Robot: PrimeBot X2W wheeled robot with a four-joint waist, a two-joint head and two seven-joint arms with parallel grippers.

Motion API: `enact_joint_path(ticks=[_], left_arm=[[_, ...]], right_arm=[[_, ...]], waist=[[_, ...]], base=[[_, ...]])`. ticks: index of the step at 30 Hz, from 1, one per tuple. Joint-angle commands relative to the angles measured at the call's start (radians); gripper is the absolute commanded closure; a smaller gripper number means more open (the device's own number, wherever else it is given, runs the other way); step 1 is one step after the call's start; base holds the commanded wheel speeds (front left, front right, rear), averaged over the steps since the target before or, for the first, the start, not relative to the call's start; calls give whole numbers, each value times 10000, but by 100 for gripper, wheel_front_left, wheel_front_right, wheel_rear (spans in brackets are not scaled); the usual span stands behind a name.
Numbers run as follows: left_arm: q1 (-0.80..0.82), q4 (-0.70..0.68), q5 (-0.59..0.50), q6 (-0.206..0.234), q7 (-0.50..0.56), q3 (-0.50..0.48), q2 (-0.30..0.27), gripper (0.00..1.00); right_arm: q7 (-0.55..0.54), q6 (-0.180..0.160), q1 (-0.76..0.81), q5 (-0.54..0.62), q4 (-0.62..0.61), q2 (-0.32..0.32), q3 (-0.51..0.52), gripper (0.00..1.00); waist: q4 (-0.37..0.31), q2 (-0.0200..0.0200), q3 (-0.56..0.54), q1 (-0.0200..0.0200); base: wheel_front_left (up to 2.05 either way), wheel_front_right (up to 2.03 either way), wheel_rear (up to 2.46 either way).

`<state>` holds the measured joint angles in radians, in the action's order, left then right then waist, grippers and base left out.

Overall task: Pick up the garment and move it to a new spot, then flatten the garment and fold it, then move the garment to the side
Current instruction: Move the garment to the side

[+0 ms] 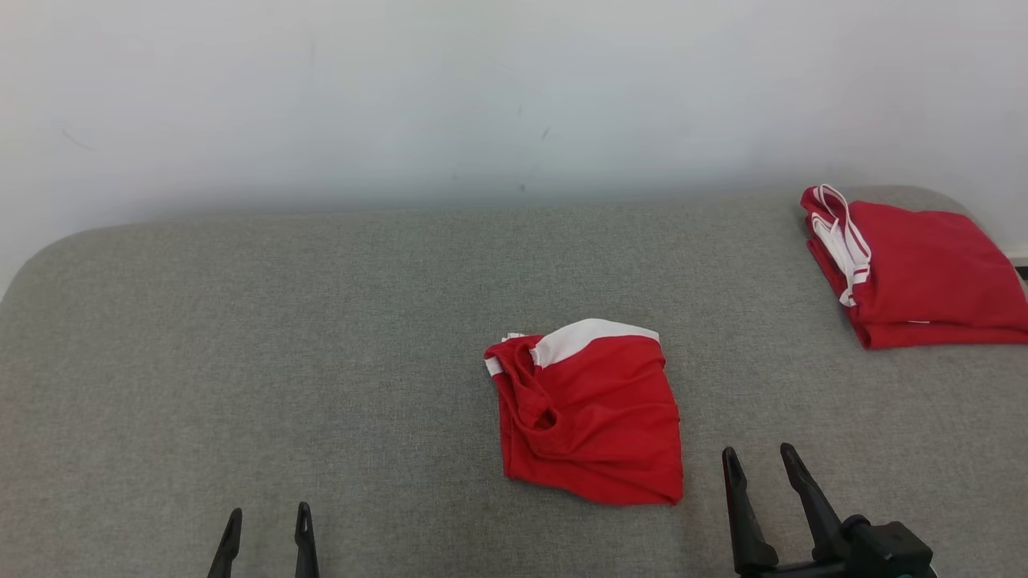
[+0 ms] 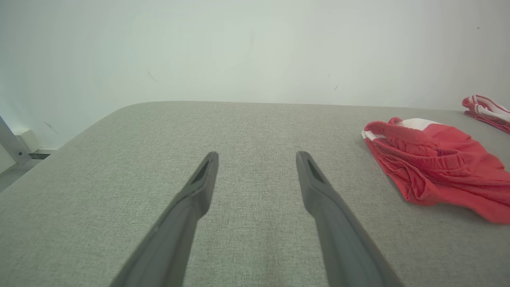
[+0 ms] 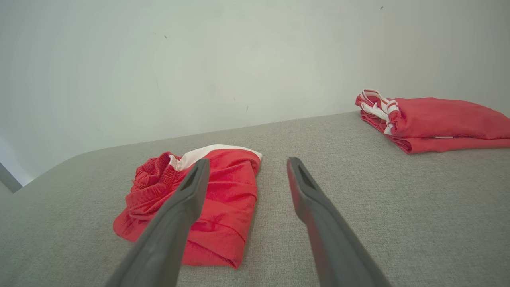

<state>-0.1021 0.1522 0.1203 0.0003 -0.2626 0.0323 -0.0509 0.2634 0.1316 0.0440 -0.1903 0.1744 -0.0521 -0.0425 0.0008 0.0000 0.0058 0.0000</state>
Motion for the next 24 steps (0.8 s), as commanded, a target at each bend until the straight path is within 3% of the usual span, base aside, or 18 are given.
enact_joint_path(ticks=[1,24], left_arm=[[-68,16,-46,17,-28,-32,11,0],[-168,-34,5,22,-28,-56,11,0]], right_arm=[[11,-26,107,-25,21,35,7,0],[11,-26,-131,-15,242,35,-47,0]], waist=[[18,0,-3,0],[117,0,22,0]], base=[[0,0,0],[0,0,0]])
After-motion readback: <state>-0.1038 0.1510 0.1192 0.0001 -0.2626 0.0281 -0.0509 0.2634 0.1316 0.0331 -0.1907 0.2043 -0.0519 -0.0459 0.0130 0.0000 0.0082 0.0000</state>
